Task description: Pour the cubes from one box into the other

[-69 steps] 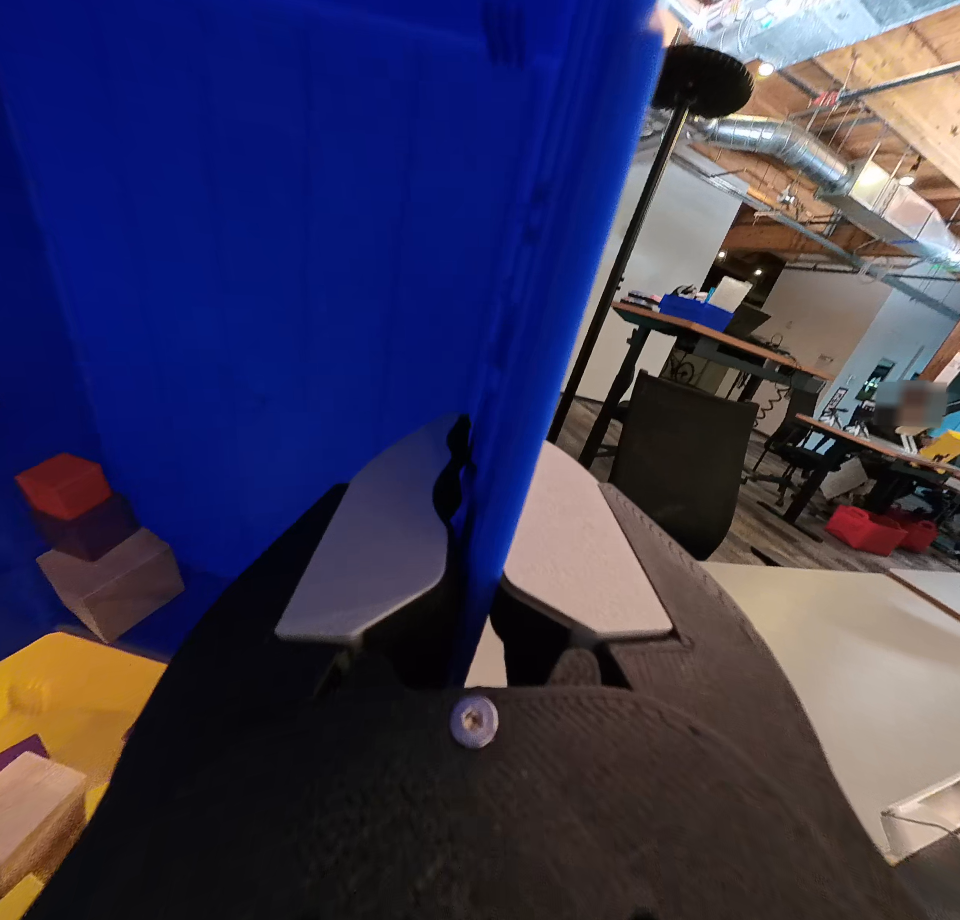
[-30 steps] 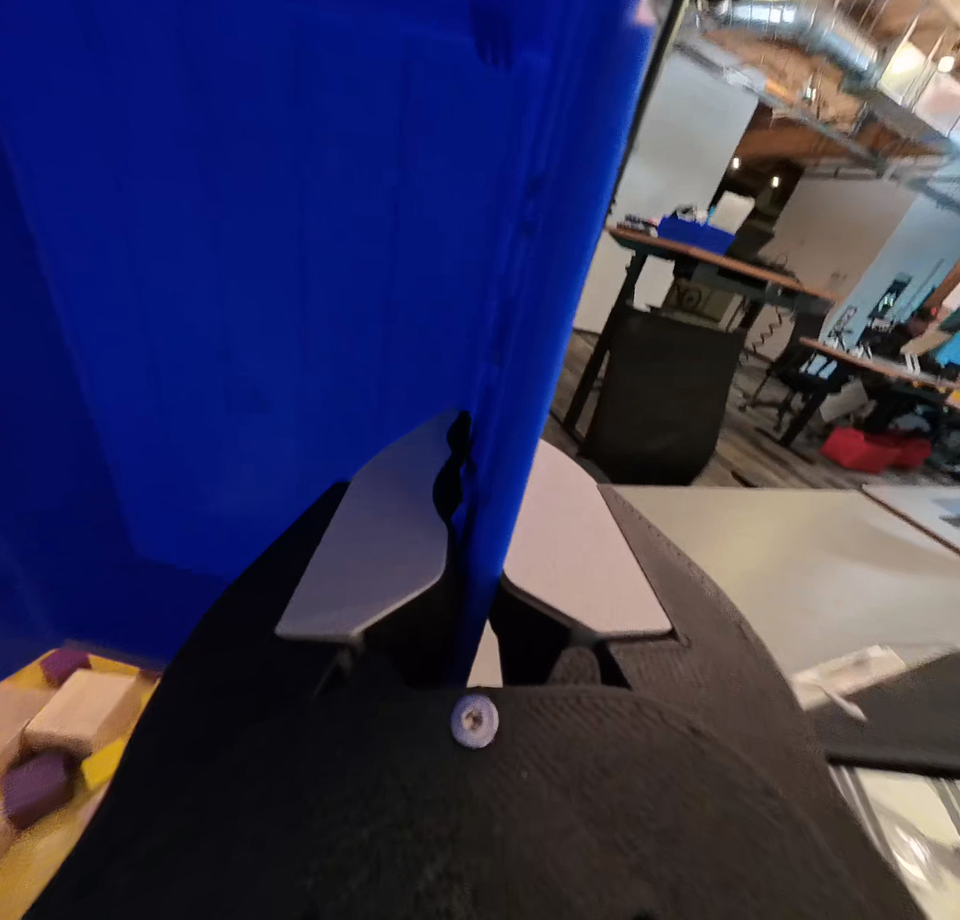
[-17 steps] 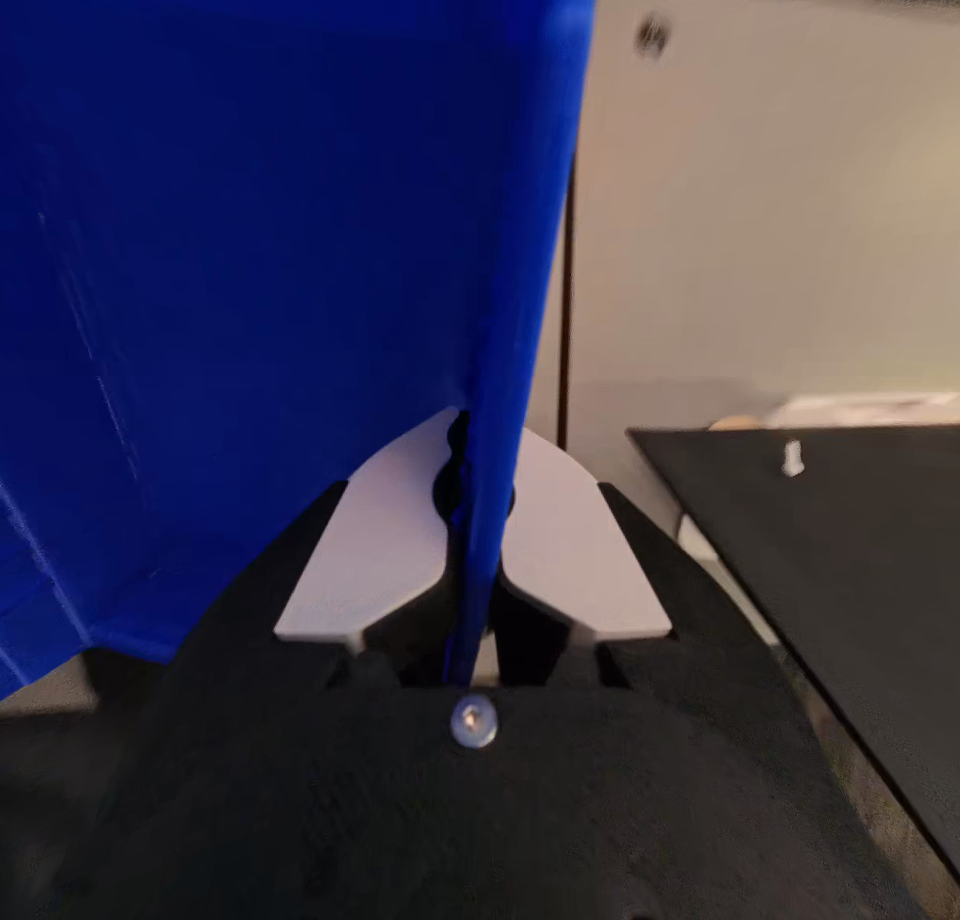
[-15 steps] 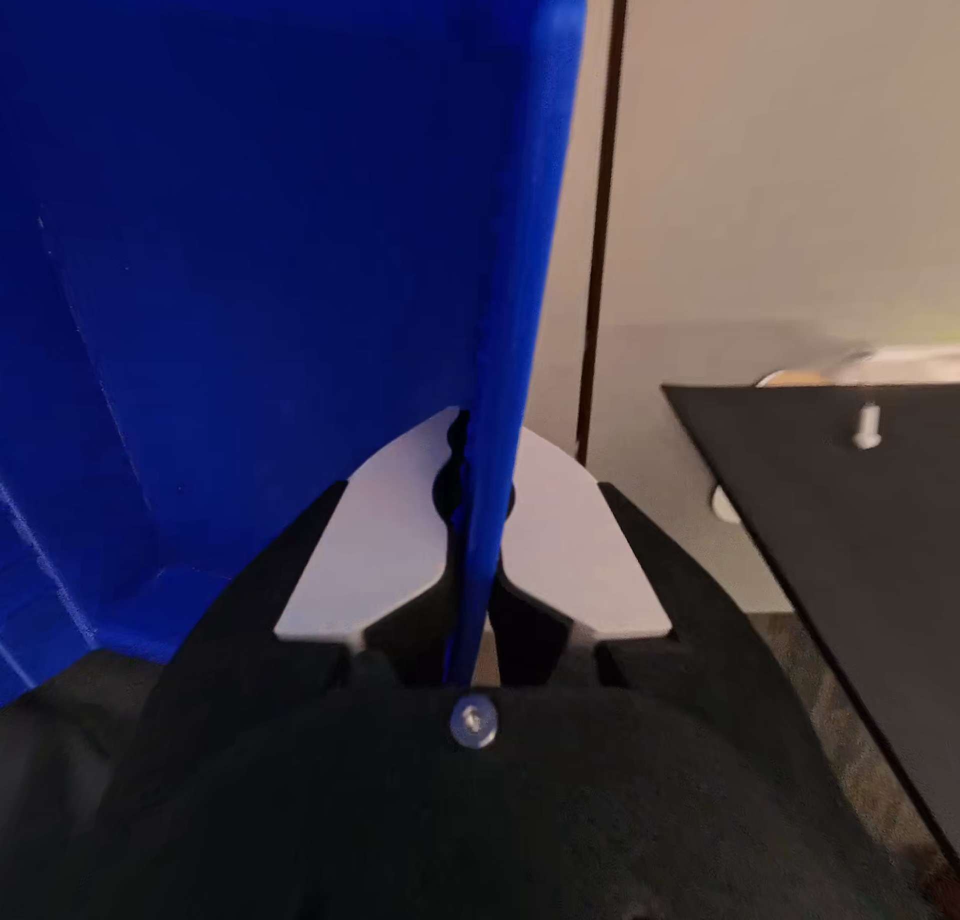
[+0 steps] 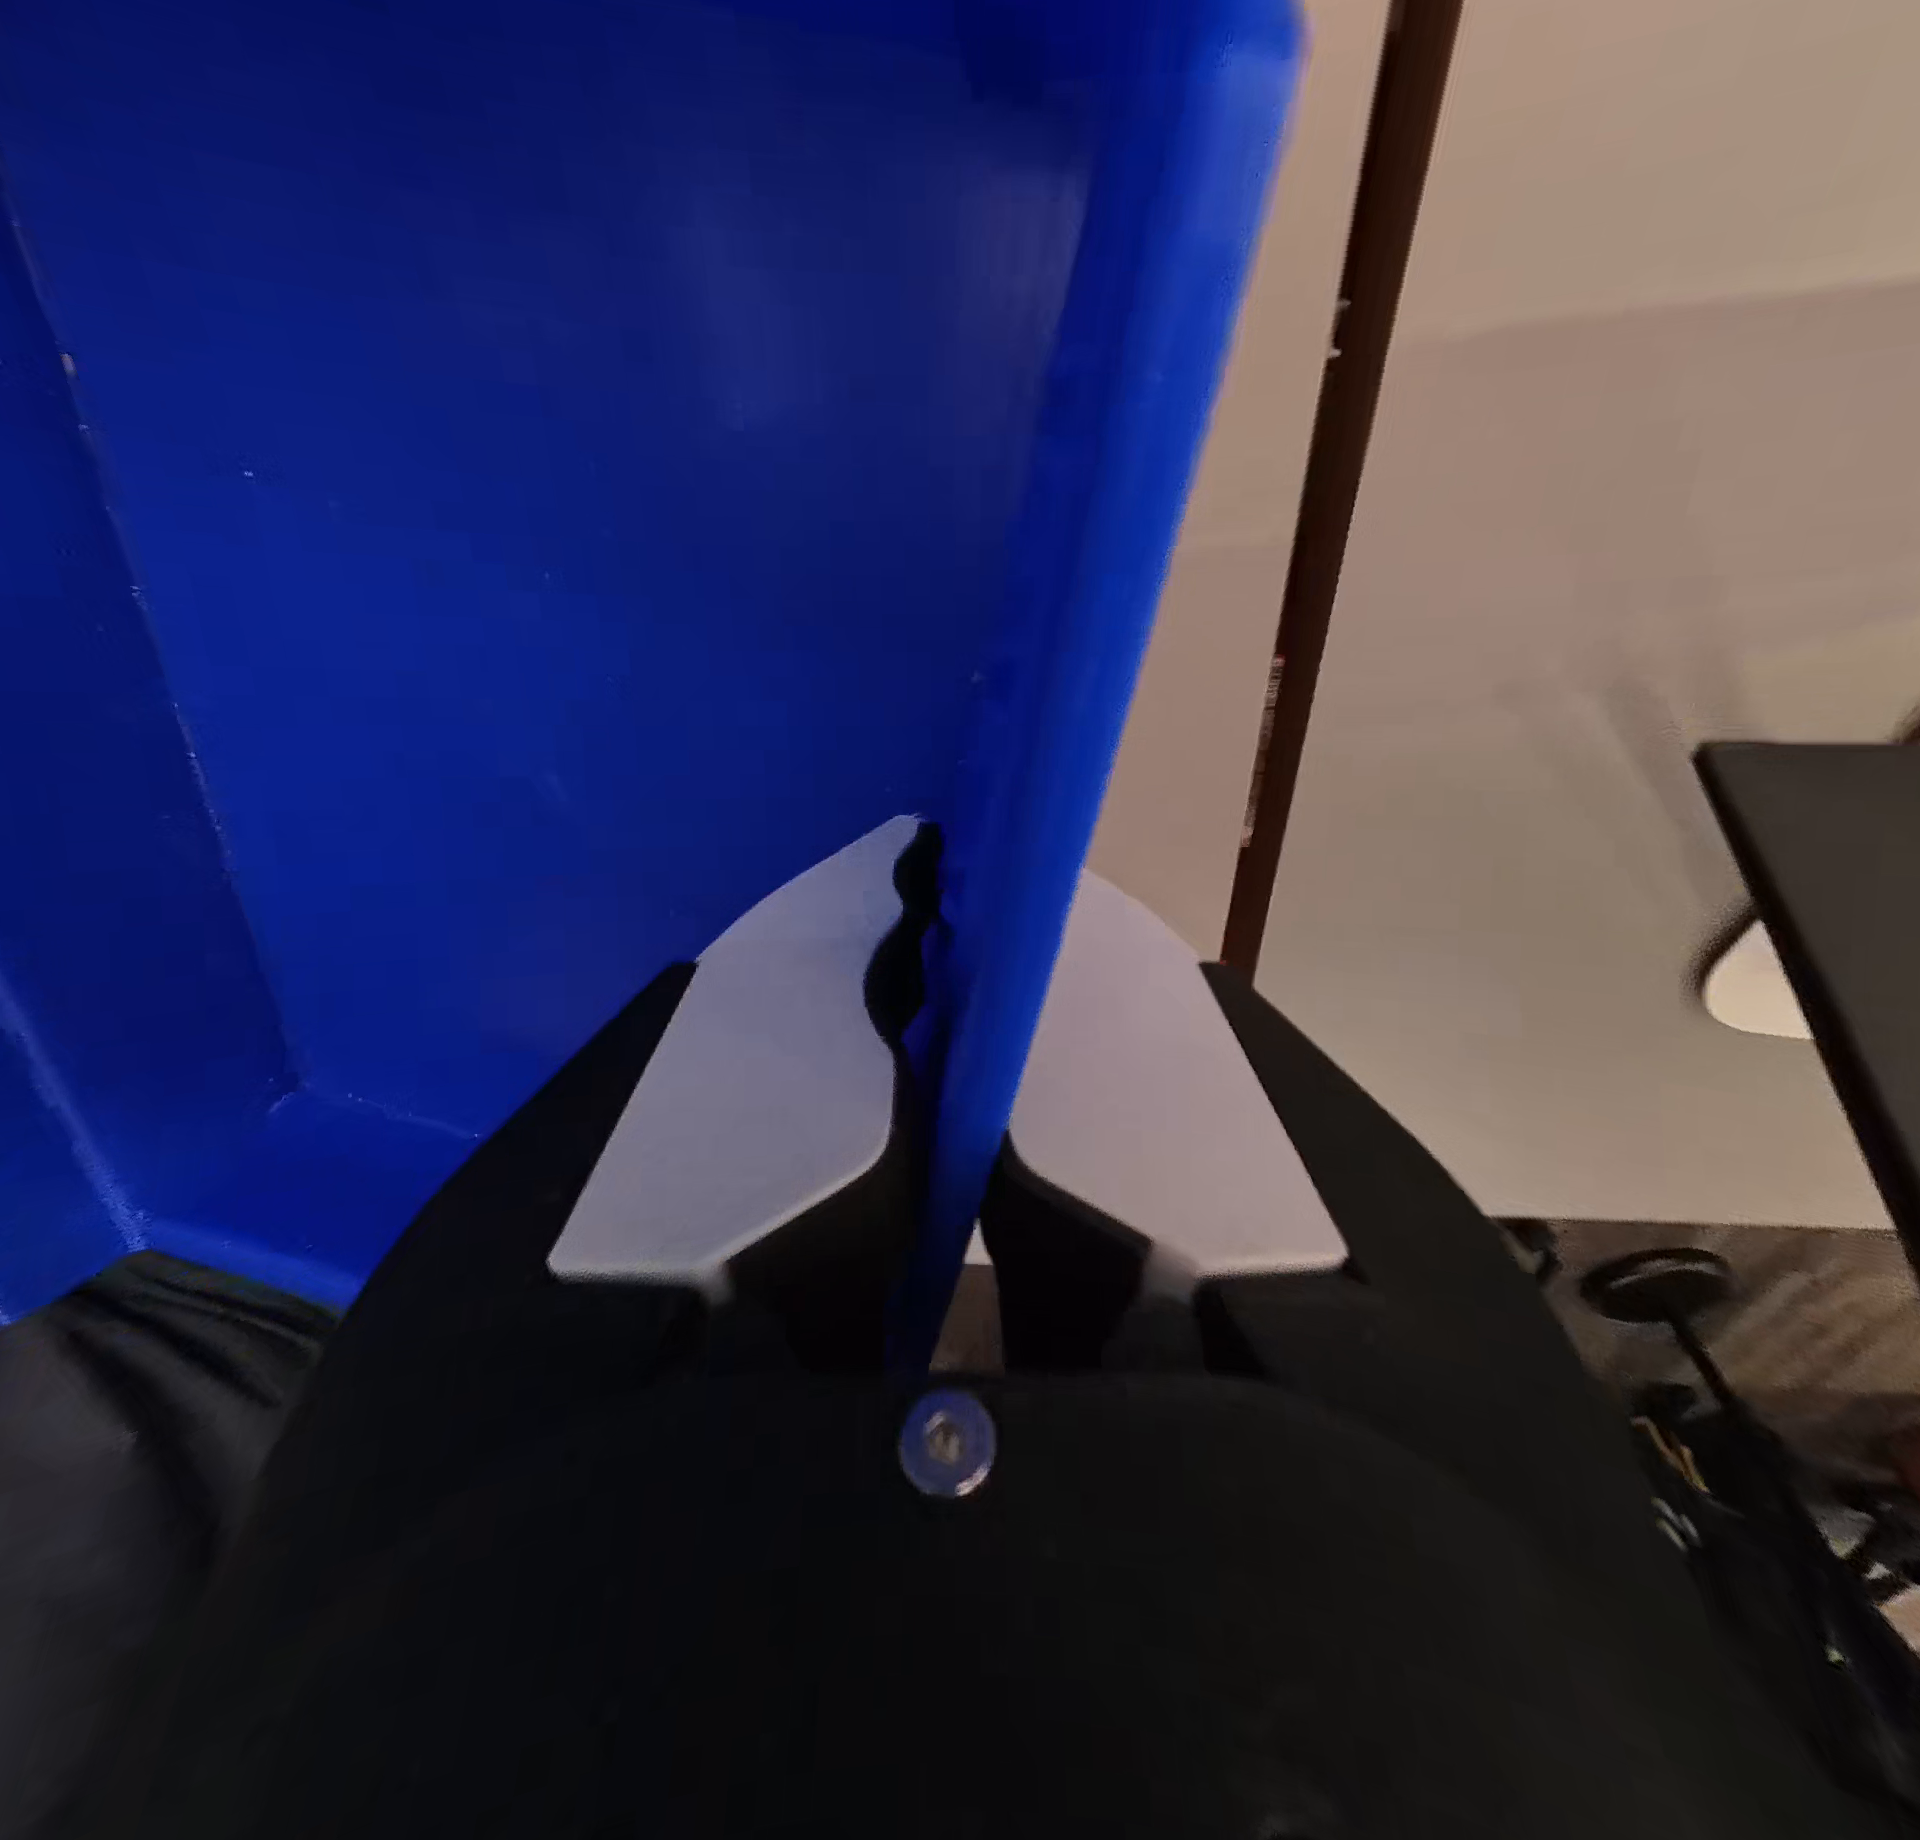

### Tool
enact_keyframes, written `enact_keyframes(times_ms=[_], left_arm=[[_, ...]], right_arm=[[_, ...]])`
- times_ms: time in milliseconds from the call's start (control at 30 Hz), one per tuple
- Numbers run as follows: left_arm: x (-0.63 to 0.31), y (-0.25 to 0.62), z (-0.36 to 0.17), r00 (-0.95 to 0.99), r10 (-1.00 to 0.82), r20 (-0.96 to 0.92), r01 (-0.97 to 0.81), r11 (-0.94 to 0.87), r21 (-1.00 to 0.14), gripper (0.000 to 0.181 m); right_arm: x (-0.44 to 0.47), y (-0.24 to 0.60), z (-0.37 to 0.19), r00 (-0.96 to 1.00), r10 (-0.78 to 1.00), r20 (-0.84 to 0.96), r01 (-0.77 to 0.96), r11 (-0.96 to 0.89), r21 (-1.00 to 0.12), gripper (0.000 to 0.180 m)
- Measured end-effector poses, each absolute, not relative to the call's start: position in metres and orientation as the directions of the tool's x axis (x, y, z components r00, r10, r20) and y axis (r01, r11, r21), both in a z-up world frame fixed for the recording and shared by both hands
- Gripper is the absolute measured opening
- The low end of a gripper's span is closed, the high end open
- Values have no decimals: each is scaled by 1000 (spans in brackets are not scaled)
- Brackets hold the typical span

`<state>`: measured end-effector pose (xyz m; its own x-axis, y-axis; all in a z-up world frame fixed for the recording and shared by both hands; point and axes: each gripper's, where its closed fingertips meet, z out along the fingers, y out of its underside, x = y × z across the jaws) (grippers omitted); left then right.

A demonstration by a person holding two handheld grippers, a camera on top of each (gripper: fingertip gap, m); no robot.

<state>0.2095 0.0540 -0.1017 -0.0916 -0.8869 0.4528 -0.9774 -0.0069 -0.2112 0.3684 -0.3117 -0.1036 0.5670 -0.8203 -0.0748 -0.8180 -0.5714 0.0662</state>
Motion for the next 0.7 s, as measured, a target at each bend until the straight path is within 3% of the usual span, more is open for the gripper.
enact_keyframes(times_ms=[133, 233, 333, 433, 700], left_arm=[[210, 60, -122, -66, -951, 301, -992, 29, -125, 42], [202, 67, -121, -63, -951, 301, -998, 53, -40, 37], [180, 98, -118, -6, -954, 301, -999, 15, 29, 22], [154, 151, -118, 10, -975, 221, -1000, -5, 22, 9], [51, 298, -116, 244, -952, 186, -969, -245, 18, 6]], right_arm=[[377, -300, -123, 519, -844, -135, -850, -526, 16, 8], [373, -285, -135, 493, -851, -182, -862, -507, 33, 7], [370, -265, -137, 506, -844, -178, -856, -517, 18, 7], [358, -239, -136, 543, -820, -184, -831, -556, 23, 7], [359, -164, -131, 574, -809, -124, -817, -576, -21, 10]])
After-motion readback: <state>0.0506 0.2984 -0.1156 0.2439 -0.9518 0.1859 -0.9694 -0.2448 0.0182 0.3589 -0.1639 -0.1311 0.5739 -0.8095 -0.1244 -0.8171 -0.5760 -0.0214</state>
